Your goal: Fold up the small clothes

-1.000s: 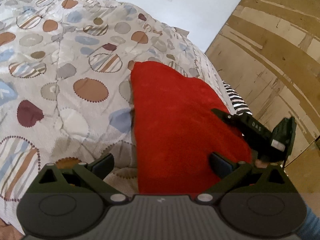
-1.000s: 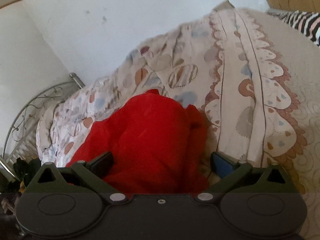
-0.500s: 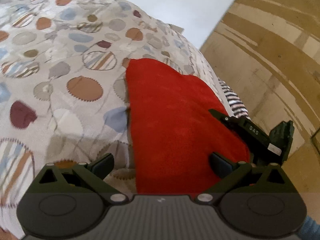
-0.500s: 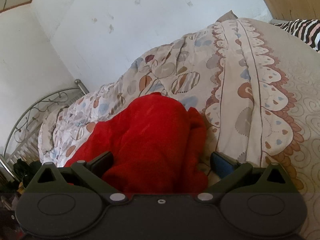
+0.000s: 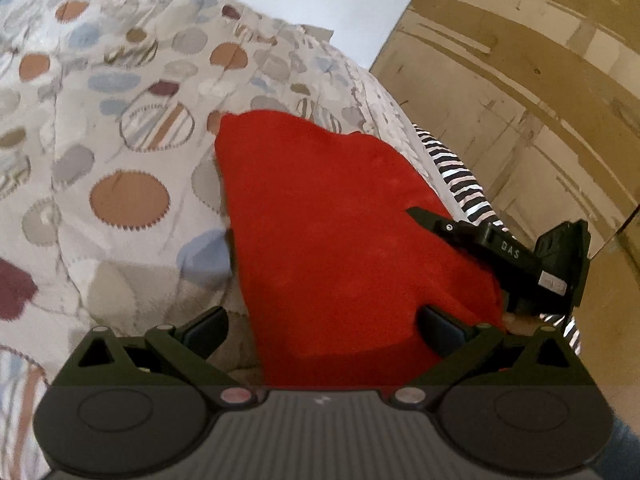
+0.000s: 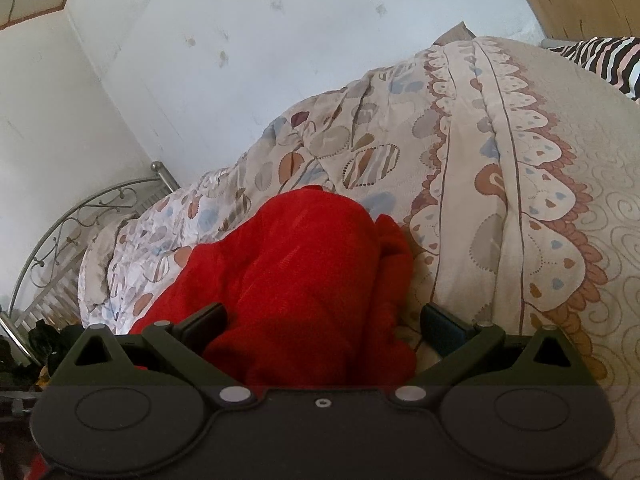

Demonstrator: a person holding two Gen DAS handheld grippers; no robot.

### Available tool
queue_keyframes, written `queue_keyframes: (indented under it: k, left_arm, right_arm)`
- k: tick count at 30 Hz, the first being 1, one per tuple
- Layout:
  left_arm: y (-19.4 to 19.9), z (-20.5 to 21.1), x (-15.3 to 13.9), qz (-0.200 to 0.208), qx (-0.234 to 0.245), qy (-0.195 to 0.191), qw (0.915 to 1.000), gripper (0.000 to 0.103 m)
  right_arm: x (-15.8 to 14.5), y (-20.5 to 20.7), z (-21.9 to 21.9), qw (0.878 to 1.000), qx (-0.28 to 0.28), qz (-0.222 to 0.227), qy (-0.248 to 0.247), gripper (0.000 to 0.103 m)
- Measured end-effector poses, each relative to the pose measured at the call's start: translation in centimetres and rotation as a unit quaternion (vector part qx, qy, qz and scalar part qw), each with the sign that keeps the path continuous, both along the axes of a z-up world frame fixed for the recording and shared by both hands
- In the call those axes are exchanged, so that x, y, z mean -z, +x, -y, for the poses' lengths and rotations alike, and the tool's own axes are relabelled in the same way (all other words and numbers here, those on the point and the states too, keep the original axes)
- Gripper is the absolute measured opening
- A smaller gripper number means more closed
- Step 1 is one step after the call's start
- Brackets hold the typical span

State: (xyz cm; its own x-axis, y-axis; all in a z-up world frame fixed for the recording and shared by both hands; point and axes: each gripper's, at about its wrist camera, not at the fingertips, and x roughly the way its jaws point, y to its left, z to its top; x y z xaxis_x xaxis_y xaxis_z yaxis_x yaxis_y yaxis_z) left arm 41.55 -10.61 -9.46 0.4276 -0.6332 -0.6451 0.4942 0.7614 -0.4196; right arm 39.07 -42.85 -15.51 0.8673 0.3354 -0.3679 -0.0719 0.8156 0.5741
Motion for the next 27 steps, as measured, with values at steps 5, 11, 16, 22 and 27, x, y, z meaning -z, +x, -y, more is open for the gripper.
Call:
queue_keyframes:
  k: [5, 11, 16, 22, 27]
  left_arm:
    - [1.4, -0.6, 1.2, -0.065, -0.006, -0.037, 0.9972, 0.103]
    - [2.6, -1.5, 3.1, -0.110, 0.003, -0.087, 0.9901, 0.103]
    - [2.5, -1.2, 3.0, -0.096, 0.006, -0.080, 0.9921, 0.103]
    - [2.7, -0.8, 2.5, -0.087, 0.018, -0.069, 0.9937, 0.103]
    - [2.8, -0.8, 2.6, -0.084, 0.024, -0.071, 0.9937, 0.103]
  right_arm:
    - [0.1, -0.2, 0.2, 1.000, 0.000, 0.003, 0.006, 0.103]
    - [0.1, -0.2, 0.2, 1.000, 0.000, 0.002, 0.005, 0.103]
    - [0.0, -0.3, 0.1, 1.000, 0.001, 0.004, 0.002, 0.101]
    - [0.1, -0.4, 0.1, 1.000, 0.002, 0.009, 0.001, 0.096]
    - [0.2, -0.2, 0.2, 1.000, -0.001, 0.003, 0.003, 0.098]
